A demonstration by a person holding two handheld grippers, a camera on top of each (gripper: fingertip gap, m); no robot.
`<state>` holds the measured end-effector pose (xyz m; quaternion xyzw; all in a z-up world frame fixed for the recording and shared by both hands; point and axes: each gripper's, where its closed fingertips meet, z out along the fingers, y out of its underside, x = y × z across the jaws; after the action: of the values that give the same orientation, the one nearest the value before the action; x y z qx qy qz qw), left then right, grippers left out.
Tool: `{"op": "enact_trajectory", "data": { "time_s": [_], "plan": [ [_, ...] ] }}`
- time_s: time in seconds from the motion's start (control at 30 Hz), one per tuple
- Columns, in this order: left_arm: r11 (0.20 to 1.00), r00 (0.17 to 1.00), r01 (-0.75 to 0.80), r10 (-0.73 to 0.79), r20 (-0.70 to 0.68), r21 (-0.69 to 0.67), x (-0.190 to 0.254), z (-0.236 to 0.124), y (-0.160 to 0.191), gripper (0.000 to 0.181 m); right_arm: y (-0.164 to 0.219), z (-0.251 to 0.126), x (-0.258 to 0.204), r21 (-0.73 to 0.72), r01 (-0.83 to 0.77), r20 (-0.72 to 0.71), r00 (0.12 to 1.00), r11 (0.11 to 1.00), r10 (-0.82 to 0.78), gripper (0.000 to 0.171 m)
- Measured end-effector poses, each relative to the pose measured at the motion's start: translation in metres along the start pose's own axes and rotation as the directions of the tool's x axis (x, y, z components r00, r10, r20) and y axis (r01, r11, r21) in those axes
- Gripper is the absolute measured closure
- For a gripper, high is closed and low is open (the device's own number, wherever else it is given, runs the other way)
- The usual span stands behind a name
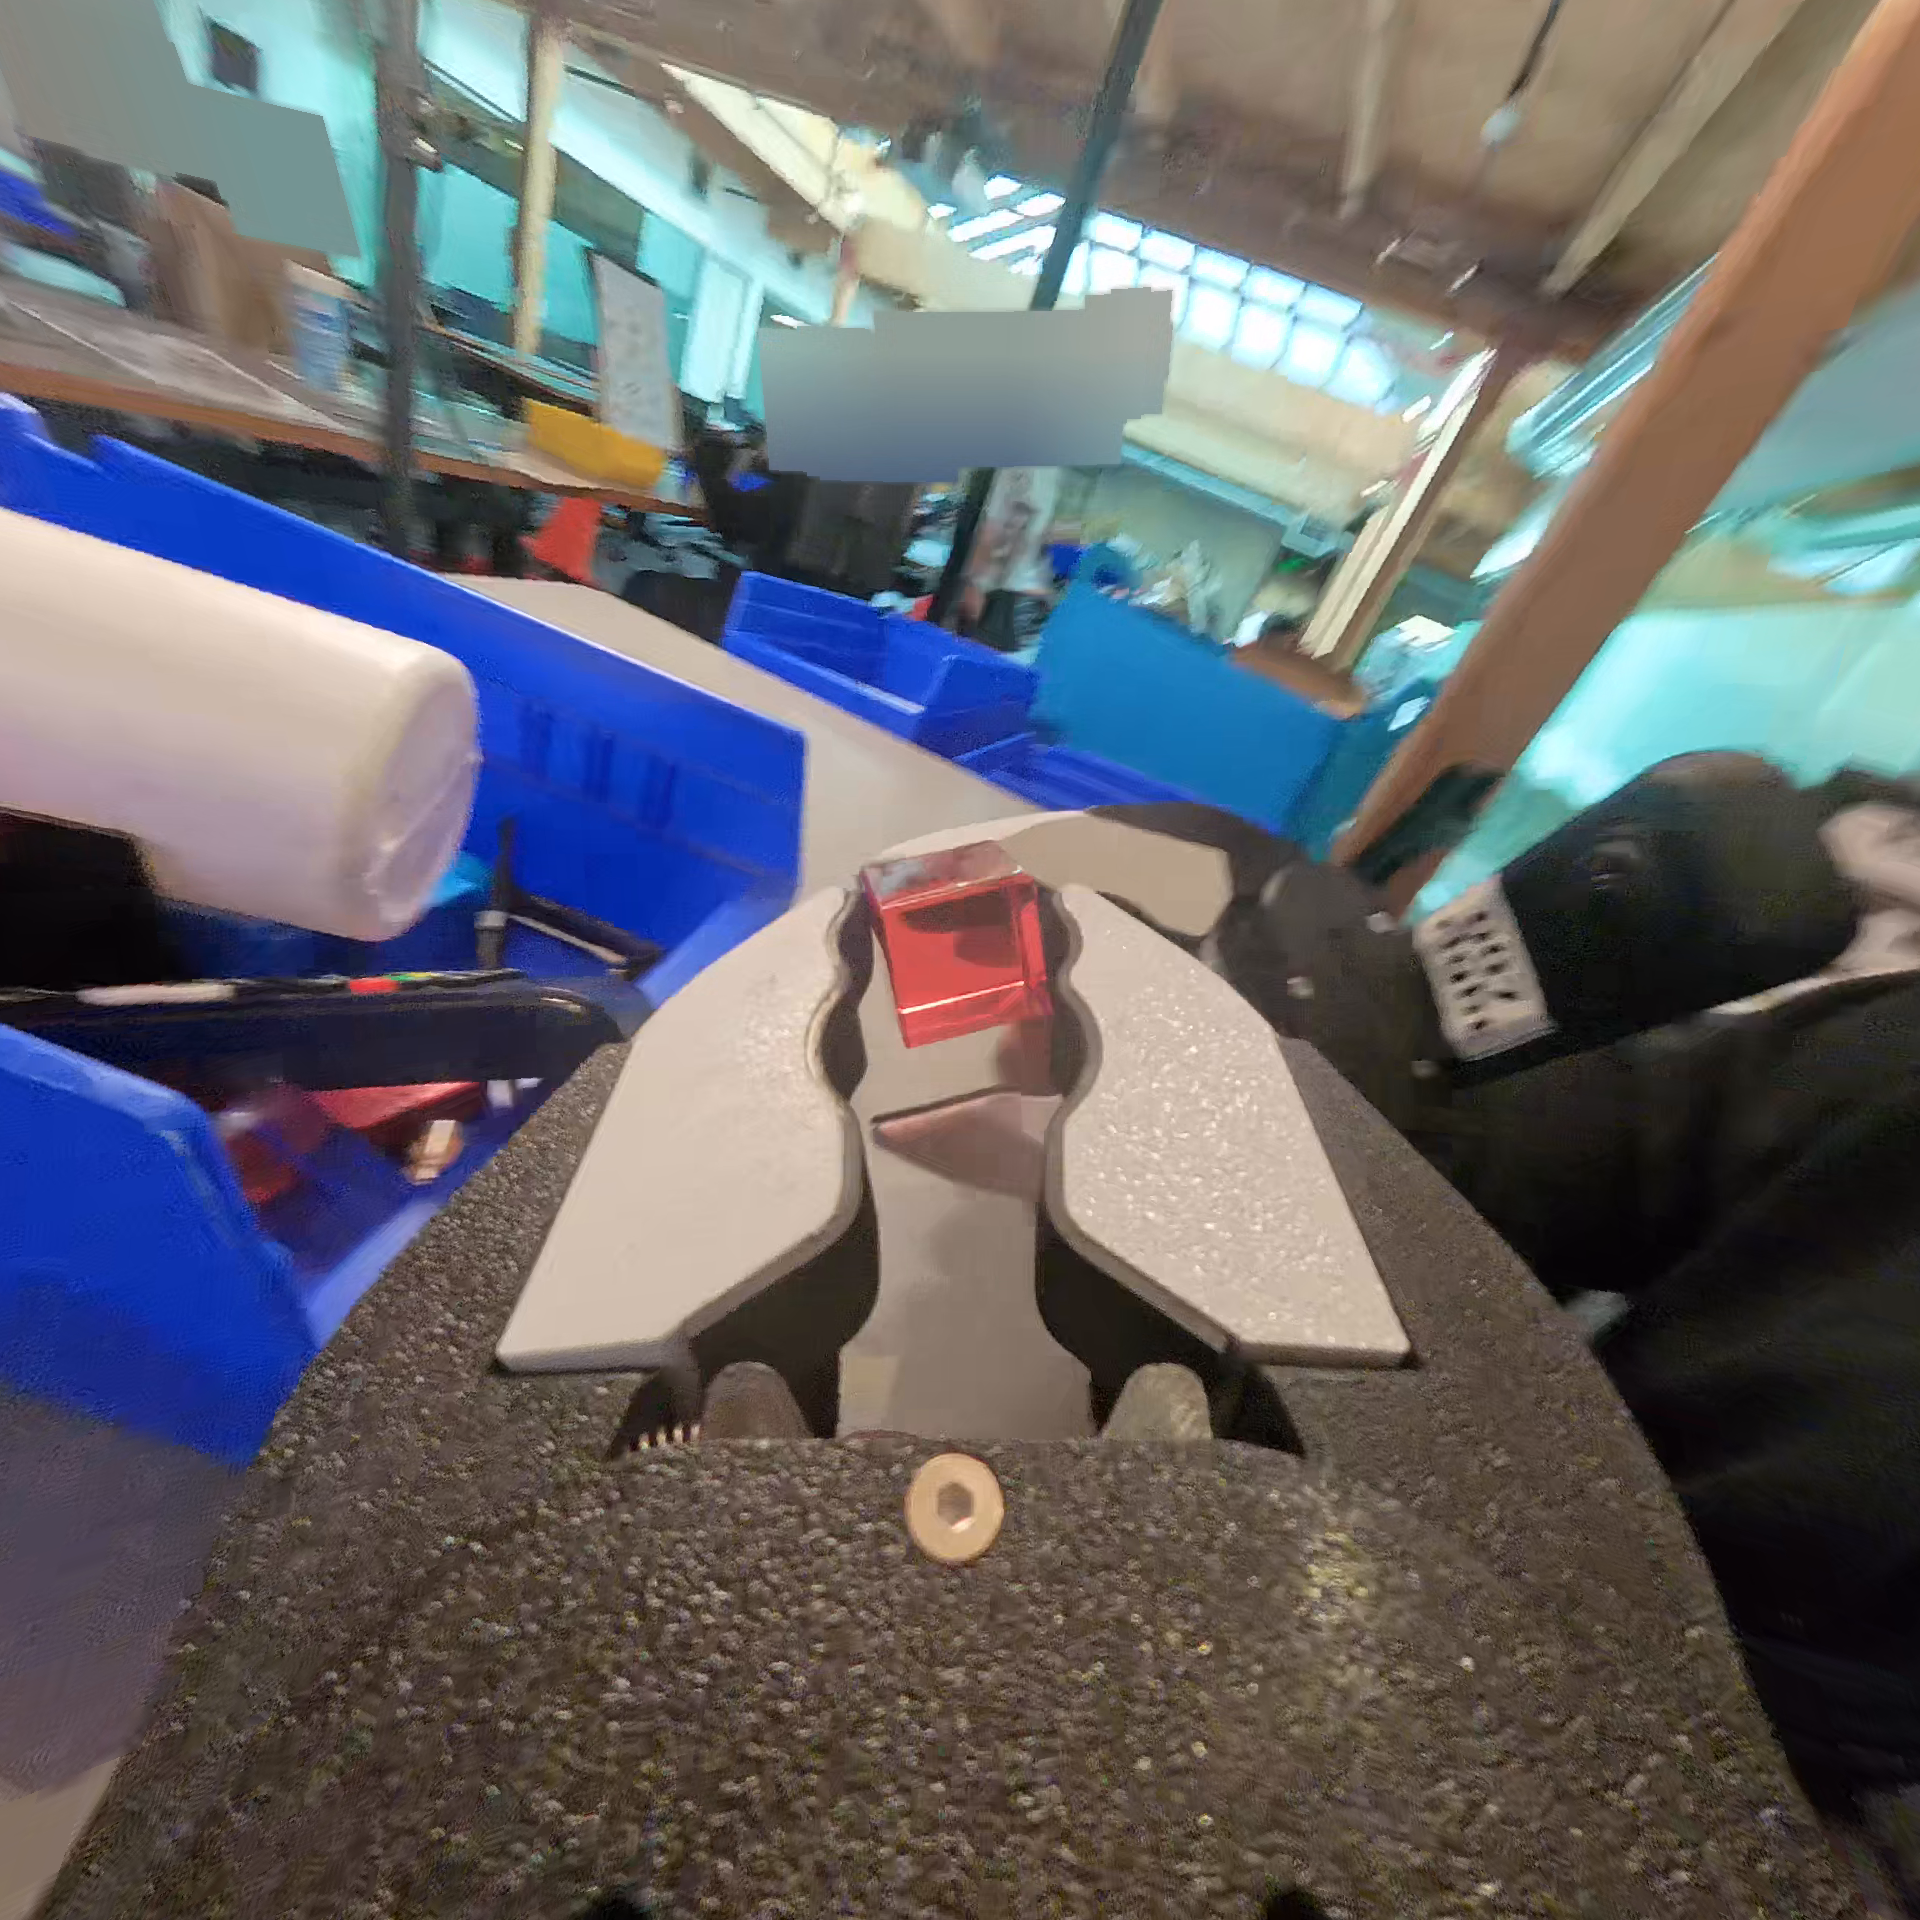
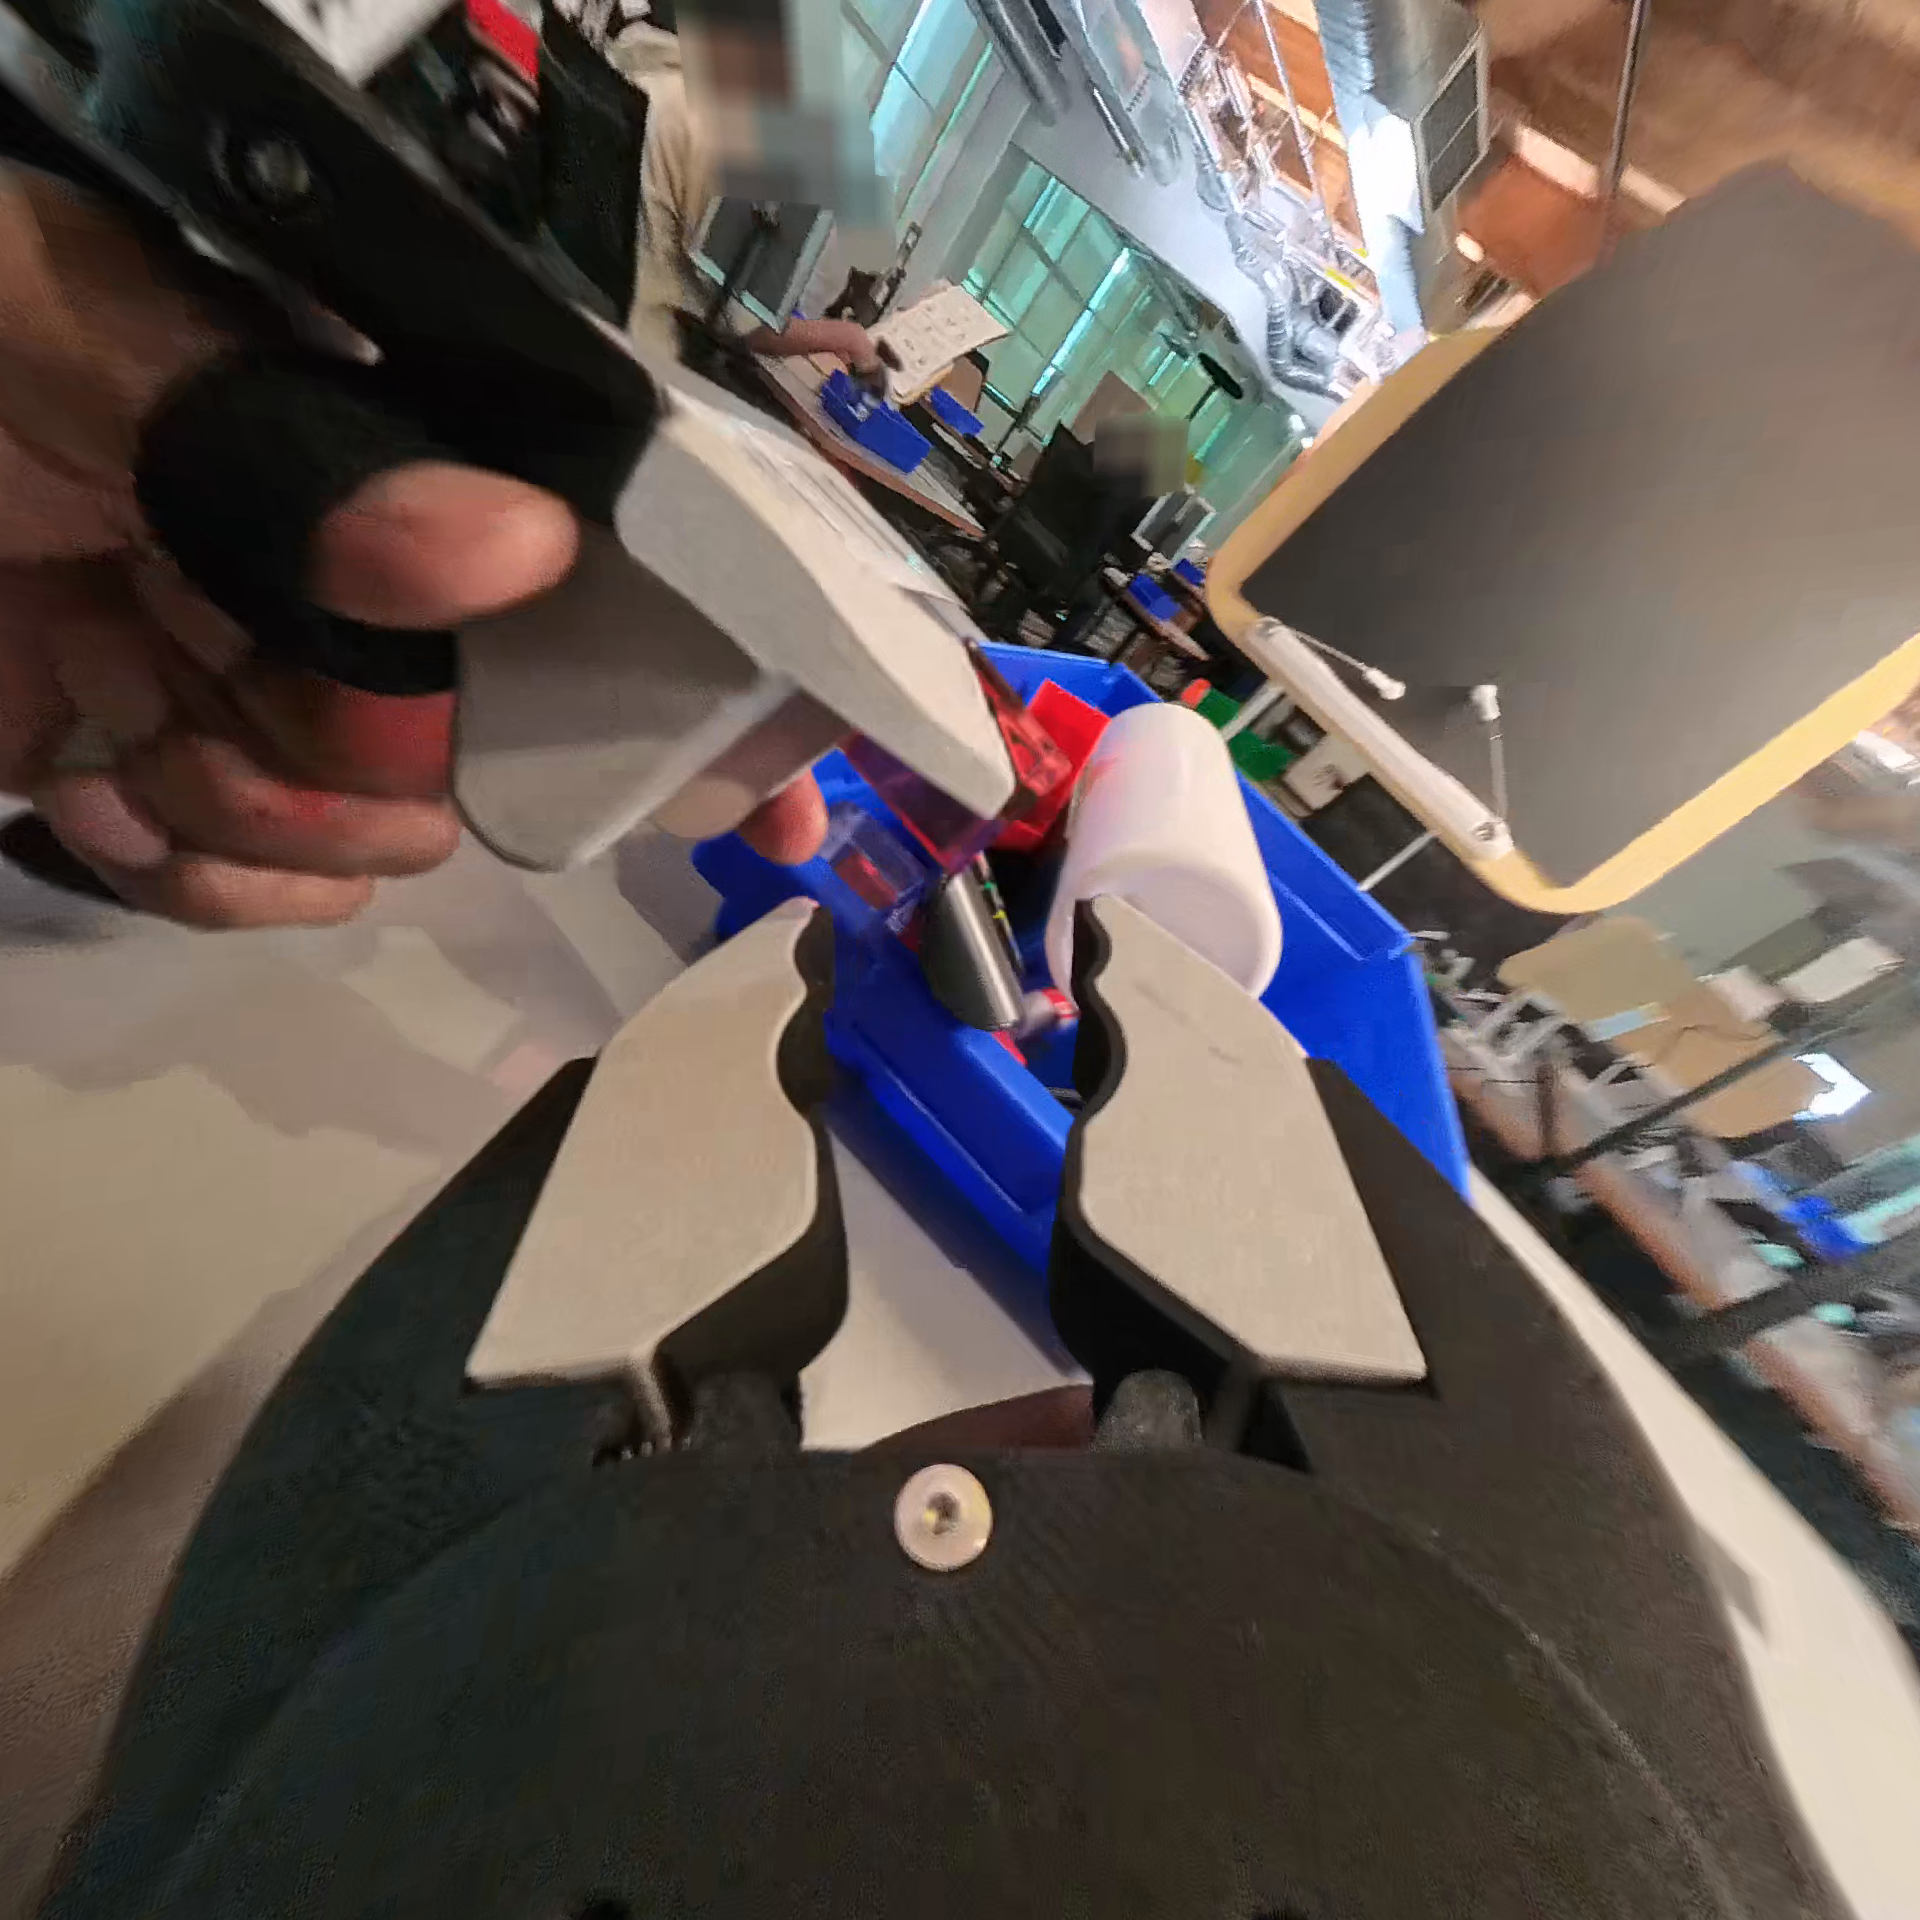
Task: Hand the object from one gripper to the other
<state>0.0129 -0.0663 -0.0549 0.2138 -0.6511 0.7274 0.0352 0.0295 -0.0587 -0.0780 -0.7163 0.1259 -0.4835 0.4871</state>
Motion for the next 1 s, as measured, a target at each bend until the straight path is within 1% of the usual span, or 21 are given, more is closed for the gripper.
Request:
{"op": "enact_trajectory", "data": {
  "time_s": [0.07, 0.13, 0.2, 0.3, 0.33, 0.4, 0.47, 0.5, 0.53, 0.57, 0.6, 0.63, 0.67, 0.7, 0.73, 0.8, 0.83, 0.9, 0.93, 1.0],
  "plan": [
    [0.991, 0.985, 0.132, -0.133, -0.112, -0.019, 0.009, 0.001, 0.002, 0.149, -0.005, -0.001, -0.003, 0.045, -0.032, 0.037, 0.999, 0.998, 0.031, 0.121],
    [0.972, 0.953, 0.223, -0.233, -0.193, -0.074, 0.016, 0.001, 0.008, 0.15, -0.009, -0.004, -0.006, 0.088, -0.005, 0.07, 0.998, 0.996, -0.001, 0.117],
    [0.944, 0.916, 0.292, -0.322, -0.237, -0.154, 0.019, 0.001, 0.015, 0.15, -0.015, -0.01, -0.007, 0.148, 0.058, 0.082, 0.994, 0.987, -0.071, 0.114],
    [0.916, 0.879, 0.339, -0.39, -0.275, -0.214, 0.022, -0.002, 0.021, 0.15, -0.021, -0.019, -0.012, 0.224, 0.149, 0.1, 0.98, 0.963, -0.175, 0.114],
    [0.907, 0.867, 0.349, -0.408, -0.287, -0.237, 0.024, -0.002, 0.023, 0.15, -0.021, -0.019, -0.013, 0.227, 0.169, 0.101, 0.976, 0.959, -0.195, 0.117],
    [0.89, 0.849, 0.361, -0.437, -0.297, -0.278, 0.027, -0.002, 0.028, 0.151, -0.018, -0.018, -0.015, 0.204, 0.191, 0.109, 0.97, 0.96, -0.216, 0.131],
    [0.895, 0.86, 0.347, -0.422, -0.286, -0.28, 0.026, -0.001, 0.029, 0.151, -0.015, -0.018, -0.02, 0.193, 0.183, 0.135, 0.968, 0.964, -0.211, 0.143],
    [0.91, 0.887, 0.308, -0.38, -0.262, -0.278, 0.023, -0.001, 0.03, 0.151, -0.012, -0.017, -0.02, 0.175, 0.173, 0.144, 0.969, 0.969, -0.199, 0.143],
    [0.933, 0.924, 0.237, -0.303, -0.235, -0.272, 0.02, 0.0, 0.031, 0.148, -0.008, -0.015, -0.02, 0.145, 0.153, 0.164, 0.971, 0.977, -0.176, 0.144],
    [0.954, 0.959, 0.132, -0.192, -0.209, -0.269, 0.016, 0.0, 0.033, 0.141, -0.004, -0.013, -0.02, 0.113, 0.121, 0.184, 0.973, 0.986, -0.141, 0.143],
    [0.962, 0.98, -0.003, -0.051, -0.19, -0.273, 0.013, -0.002, 0.035, 0.136, 0.0, -0.011, -0.019, 0.082, 0.081, 0.207, 0.974, 0.993, -0.097, 0.144],
    [0.945, 0.978, -0.16, 0.113, -0.175, -0.284, 0.009, -0.004, 0.037, 0.132, 0.004, -0.01, -0.019, 0.051, 0.034, 0.236, 0.971, 0.998, -0.045, 0.144],
    [0.898, 0.944, -0.324, 0.286, -0.166, -0.297, 0.005, -0.006, 0.04, 0.128, 0.007, -0.01, -0.02, 0.016, -0.021, 0.27, 0.963, 1.0, 0.016, 0.143],
    [0.825, 0.879, -0.476, 0.447, -0.164, -0.304, 0.002, -0.009, 0.041, 0.125, 0.011, -0.01, -0.021, -0.022, -0.081, 0.303, 0.949, 0.996, 0.084, 0.143],
    [0.74, 0.796, -0.603, 0.58, -0.17, -0.299, 0.0, -0.011, 0.041, 0.125, 0.015, -0.01, -0.022, -0.06, -0.141, 0.335, 0.93, 0.988, 0.153, 0.143],
    [0.568, 0.622, -0.775, 0.762, -0.179, -0.277, 0.0, -0.013, 0.042, 0.124, 0.019, -0.012, -0.025, -0.129, -0.25, 0.401, 0.872, 0.96, 0.281, 0.143],
    [0.495, 0.548, -0.826, 0.818, -0.177, -0.269, -0.001, -0.013, 0.042, 0.125, 0.021, -0.013, -0.028, -0.164, -0.293, 0.433, 0.837, 0.942, 0.335, 0.143],
    [0.375, 0.425, -0.892, 0.886, -0.185, -0.253, -0.001, -0.014, 0.046, 0.128, 0.023, -0.019, -0.036, -0.244, -0.353, 0.503, 0.75, 0.903, 0.429, 0.143],
    [0.328, 0.374, -0.915, 0.908, -0.188, -0.234, 0.001, -0.013, 0.047, 0.129, 0.025, -0.022, -0.041, -0.285, -0.369, 0.53, 0.708, 0.884, 0.467, 0.143],
    [0.254, 0.293, -0.948, 0.932, -0.213, -0.192, 0.008, -0.013, 0.054, 0.131, 0.028, -0.026, -0.047, -0.343, -0.377, 0.56, 0.653, 0.86, 0.509, 0.144]
  ]
}}
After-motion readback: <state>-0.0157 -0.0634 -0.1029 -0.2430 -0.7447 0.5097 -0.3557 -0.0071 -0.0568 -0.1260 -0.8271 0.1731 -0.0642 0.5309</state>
